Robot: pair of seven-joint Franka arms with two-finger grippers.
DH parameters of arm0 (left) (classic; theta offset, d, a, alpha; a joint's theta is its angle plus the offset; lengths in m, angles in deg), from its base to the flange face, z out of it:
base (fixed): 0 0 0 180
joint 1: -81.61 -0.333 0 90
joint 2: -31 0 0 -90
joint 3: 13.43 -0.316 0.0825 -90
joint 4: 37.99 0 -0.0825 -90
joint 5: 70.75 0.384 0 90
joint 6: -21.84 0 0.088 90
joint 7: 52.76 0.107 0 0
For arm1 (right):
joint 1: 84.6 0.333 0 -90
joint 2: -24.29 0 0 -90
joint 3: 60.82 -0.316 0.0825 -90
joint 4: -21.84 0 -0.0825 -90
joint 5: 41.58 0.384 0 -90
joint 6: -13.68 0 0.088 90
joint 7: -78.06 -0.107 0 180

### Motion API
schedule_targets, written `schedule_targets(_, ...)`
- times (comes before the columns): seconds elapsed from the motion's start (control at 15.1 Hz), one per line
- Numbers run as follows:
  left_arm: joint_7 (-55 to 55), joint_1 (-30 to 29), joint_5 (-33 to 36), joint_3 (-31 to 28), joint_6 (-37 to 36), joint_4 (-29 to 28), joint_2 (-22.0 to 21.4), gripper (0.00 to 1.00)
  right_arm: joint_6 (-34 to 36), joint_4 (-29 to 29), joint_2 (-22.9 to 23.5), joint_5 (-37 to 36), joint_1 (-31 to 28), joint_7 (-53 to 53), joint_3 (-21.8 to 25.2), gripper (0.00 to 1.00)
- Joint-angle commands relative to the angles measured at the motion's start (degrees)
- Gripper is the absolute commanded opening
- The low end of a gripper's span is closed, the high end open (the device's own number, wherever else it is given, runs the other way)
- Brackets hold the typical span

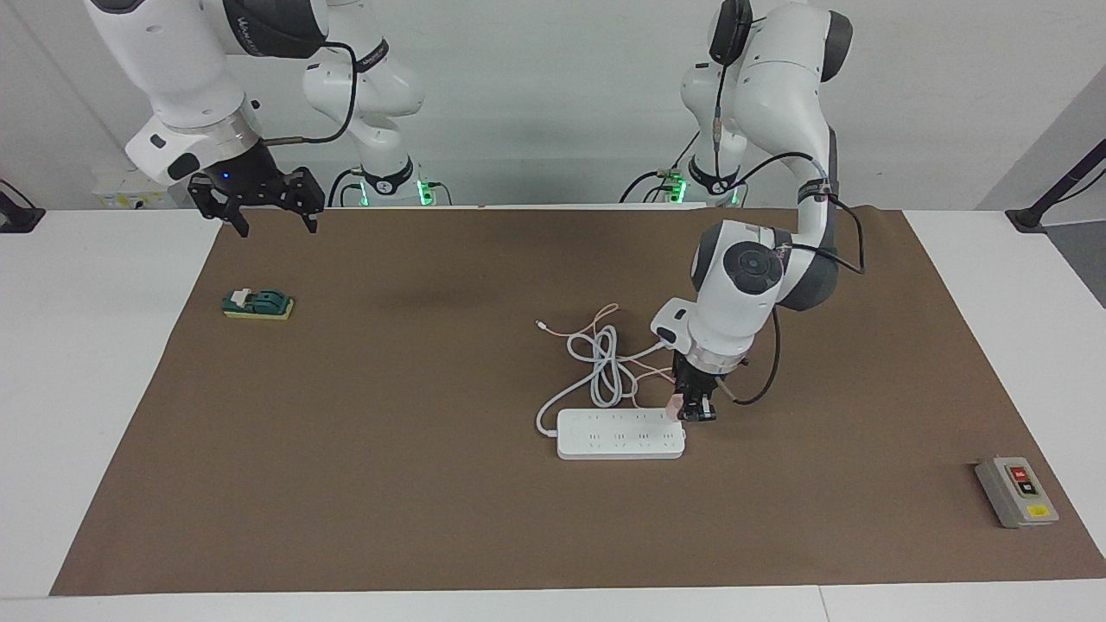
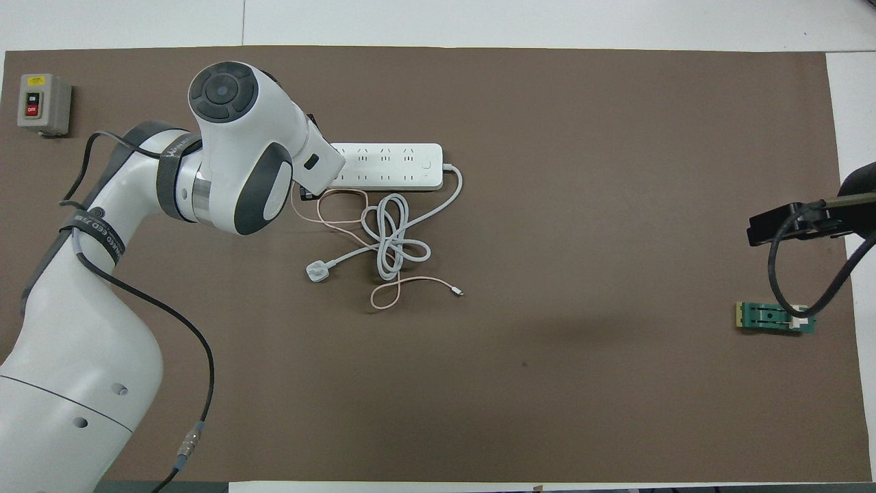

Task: Plug charger into power strip
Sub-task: 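Move the charger with the left gripper over the power strip's end socket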

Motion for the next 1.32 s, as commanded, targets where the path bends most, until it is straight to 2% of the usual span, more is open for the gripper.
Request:
schedule_targets(0.0,-1.70,0.11,1.27,-0.24,2.36,-1.79,-0.39,0.00,0.09,-0.09,-0.01,-0.17,-0.35,-1.23,-0.59,1.00)
schedule_targets(1.26,-7.94,2.48,1.09,-0.06,1.75,-4.26,-1.09,0.00,0.09,-0.35,-0.18,-0.08,-0.44,-1.05,-0.59,1.00)
